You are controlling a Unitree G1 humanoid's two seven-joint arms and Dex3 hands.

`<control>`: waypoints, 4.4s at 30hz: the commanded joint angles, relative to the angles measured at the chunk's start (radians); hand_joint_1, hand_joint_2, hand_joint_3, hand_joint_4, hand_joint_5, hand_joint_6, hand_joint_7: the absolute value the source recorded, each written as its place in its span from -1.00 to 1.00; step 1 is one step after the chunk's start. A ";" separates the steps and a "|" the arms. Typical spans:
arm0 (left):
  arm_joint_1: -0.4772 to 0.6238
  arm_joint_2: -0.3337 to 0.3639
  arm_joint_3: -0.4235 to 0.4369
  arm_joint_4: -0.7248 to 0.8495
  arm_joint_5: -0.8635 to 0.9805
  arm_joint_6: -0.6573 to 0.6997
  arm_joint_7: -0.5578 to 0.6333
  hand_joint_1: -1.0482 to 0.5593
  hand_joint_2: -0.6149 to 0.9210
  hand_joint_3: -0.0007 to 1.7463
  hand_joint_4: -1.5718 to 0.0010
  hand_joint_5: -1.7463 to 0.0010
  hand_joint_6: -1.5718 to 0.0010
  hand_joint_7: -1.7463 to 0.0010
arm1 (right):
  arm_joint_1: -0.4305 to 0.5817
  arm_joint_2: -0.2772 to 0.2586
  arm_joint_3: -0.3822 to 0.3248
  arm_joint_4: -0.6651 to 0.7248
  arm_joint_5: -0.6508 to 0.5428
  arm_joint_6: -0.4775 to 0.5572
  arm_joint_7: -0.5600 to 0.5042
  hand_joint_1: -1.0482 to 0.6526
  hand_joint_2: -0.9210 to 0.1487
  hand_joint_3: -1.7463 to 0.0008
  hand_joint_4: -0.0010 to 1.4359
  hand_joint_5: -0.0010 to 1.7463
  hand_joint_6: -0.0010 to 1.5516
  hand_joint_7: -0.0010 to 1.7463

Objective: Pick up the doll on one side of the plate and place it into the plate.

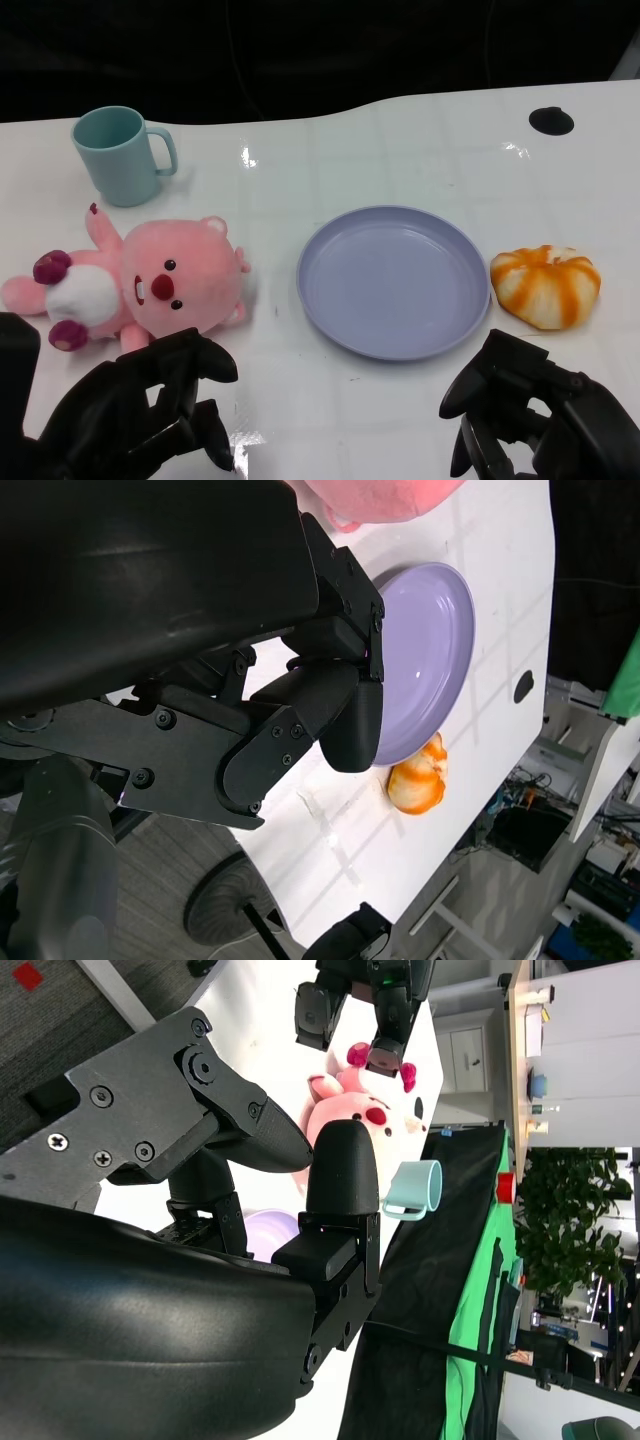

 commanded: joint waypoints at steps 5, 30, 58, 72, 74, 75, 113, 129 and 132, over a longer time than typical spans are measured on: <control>-0.023 0.015 0.000 0.017 0.001 0.005 -0.010 0.11 0.68 0.18 0.08 -1.00 0.25 -0.94 | 0.015 0.000 -0.003 -0.016 -0.002 0.007 -0.013 -0.04 -0.29 -0.41 -0.13 0.99 -0.34 0.77; -0.091 0.020 -0.026 0.094 0.012 -0.016 -0.052 0.12 0.48 0.41 -0.01 -1.00 0.12 -0.83 | 0.093 0.022 0.020 -0.032 -0.028 -0.045 -0.057 -0.02 -0.30 -0.42 -0.15 0.99 -0.35 0.79; -0.193 0.075 0.087 0.089 0.178 -0.416 -0.089 -0.28 0.97 -0.79 0.47 -0.26 0.37 0.37 | 0.047 0.016 -0.003 -0.017 -0.002 -0.014 -0.055 0.01 -0.30 -0.45 -0.14 1.00 -0.38 0.85; -0.346 0.328 0.012 0.332 0.796 -0.808 -0.020 -0.43 1.00 -0.96 0.79 0.20 0.49 0.89 | 0.029 0.016 -0.009 0.013 -0.004 -0.036 -0.043 -0.03 -0.33 -0.38 -0.15 1.00 -0.36 0.79; -0.358 0.354 -0.008 0.355 0.863 -0.821 -0.013 -0.46 1.00 -0.96 0.79 0.32 0.50 0.94 | 0.027 0.016 -0.009 0.014 -0.004 -0.034 -0.043 -0.04 -0.34 -0.37 -0.15 1.00 -0.36 0.79; -0.364 0.364 -0.017 0.366 0.892 -0.831 -0.008 -0.47 1.00 -0.98 0.76 0.39 0.50 0.96 | 0.026 0.016 -0.008 0.014 -0.005 -0.033 -0.043 -0.04 -0.34 -0.37 -0.15 1.00 -0.36 0.79; -0.605 0.397 -0.445 0.750 1.417 -0.689 -0.110 -0.62 1.00 -0.98 0.87 0.84 0.82 1.00 | 0.036 0.008 -0.028 -0.038 0.013 0.019 -0.036 -0.05 -0.38 -0.31 -0.14 0.99 -0.34 0.75; -0.797 0.249 -0.564 1.291 1.399 -0.831 0.118 -0.35 0.97 -1.00 0.61 0.89 0.58 0.96 | 0.040 0.009 -0.029 -0.040 0.014 0.023 -0.030 -0.06 -0.38 -0.30 -0.15 0.98 -0.34 0.76; -0.813 0.210 -0.564 1.362 1.378 -0.842 0.180 -0.22 0.98 -1.00 0.36 0.89 0.31 0.94 | 0.040 0.005 -0.038 -0.039 0.019 0.024 -0.026 -0.05 -0.38 -0.30 -0.15 0.98 -0.35 0.75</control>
